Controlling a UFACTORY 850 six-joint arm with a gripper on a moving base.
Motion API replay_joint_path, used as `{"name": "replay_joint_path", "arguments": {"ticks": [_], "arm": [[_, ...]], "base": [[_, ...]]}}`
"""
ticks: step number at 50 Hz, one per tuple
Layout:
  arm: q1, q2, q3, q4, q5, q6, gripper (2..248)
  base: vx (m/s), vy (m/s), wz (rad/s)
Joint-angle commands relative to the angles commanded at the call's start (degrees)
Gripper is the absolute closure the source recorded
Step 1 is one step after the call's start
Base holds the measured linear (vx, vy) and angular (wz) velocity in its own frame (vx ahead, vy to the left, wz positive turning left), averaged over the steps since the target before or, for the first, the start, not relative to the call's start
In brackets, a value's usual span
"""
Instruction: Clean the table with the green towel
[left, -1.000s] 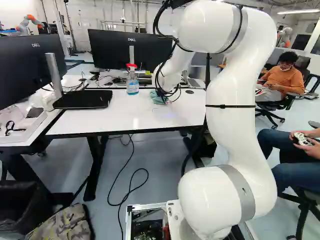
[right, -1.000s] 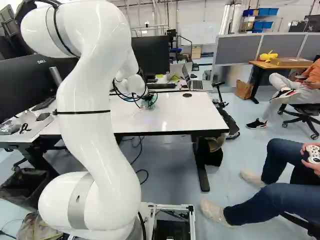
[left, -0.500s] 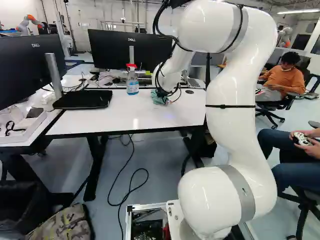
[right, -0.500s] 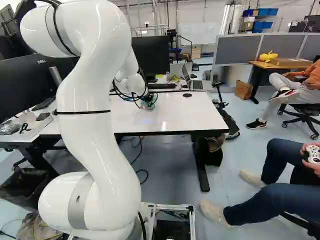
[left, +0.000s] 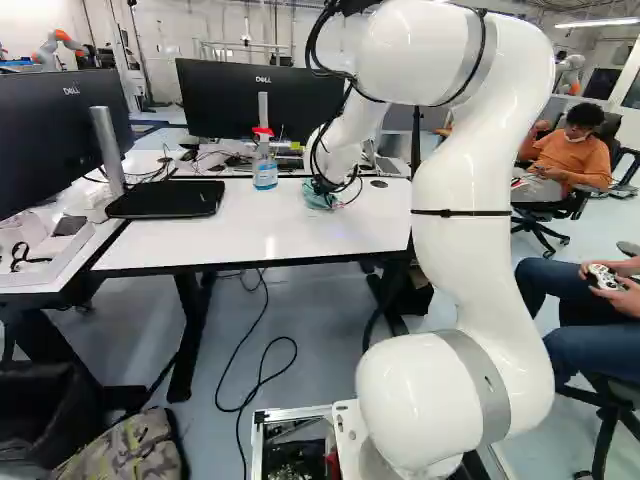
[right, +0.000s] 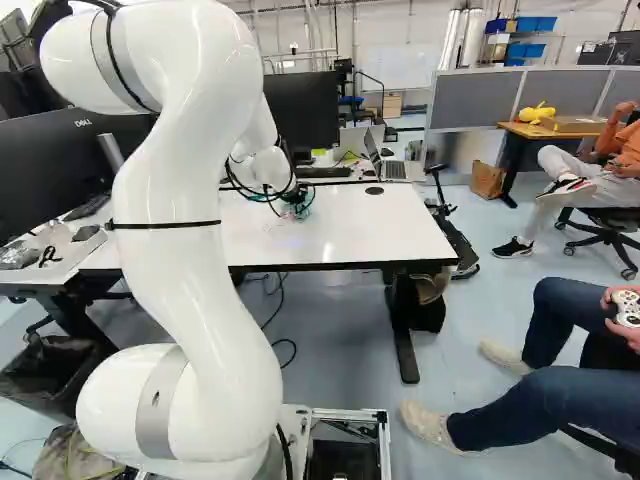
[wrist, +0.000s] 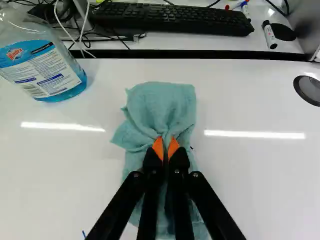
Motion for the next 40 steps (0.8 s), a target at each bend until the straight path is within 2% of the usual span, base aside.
{"name": "replay_joint_path", "arguments": {"ticks": [17, 40], "arm": [[-0.21, 0.06, 0.08, 0.00, 0.00, 0.00, 219], [-3.51, 1.65, 2.19, 0.00, 0.00, 0.00, 219]], "base": [[0.000, 0.000, 0.000], [0.000, 0.000, 0.000]]}}
